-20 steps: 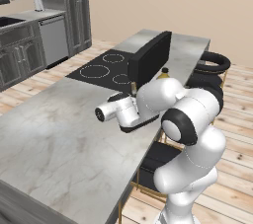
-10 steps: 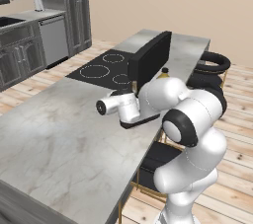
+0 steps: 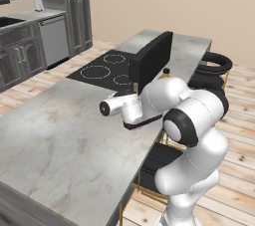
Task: There is a wine glass and glass cup on the dining counter. Place the wine bottle next to the wine glass and the juice bottle next to the glass cup.
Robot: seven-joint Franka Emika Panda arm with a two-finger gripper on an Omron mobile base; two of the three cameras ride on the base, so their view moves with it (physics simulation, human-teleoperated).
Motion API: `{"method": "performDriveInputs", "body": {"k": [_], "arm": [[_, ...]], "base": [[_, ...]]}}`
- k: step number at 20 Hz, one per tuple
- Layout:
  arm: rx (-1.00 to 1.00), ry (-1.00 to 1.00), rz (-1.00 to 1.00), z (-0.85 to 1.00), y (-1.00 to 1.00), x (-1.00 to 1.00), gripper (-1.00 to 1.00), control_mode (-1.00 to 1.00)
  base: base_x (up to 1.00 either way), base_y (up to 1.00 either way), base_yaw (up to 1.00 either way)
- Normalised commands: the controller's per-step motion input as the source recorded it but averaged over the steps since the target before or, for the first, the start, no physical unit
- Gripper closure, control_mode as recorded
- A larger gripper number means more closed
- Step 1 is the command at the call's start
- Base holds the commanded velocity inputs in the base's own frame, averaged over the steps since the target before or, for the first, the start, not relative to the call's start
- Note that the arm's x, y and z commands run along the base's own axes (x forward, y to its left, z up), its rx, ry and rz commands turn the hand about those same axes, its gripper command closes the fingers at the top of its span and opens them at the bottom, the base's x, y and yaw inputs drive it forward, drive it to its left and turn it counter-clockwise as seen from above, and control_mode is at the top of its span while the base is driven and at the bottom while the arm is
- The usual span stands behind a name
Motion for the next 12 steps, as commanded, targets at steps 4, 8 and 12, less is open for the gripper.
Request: {"method": "performDriveInputs", "body": {"k": [4, 8, 12], "arm": [[0.02, -0.06, 0.0, -0.42, 0.0, 0.0, 1.0, -1.0], [0.02, -0.11, 0.0, -0.36, 0.0, 0.0, 1.0, -1.0], [0.03, -0.12, 0.0, -0.36, 0.0, -0.02, 1.0, -1.0]], "base": [[0.0, 0.0, 0.0], [0.0, 0.0, 0.0], [0.0, 0.0, 0.0]]}}
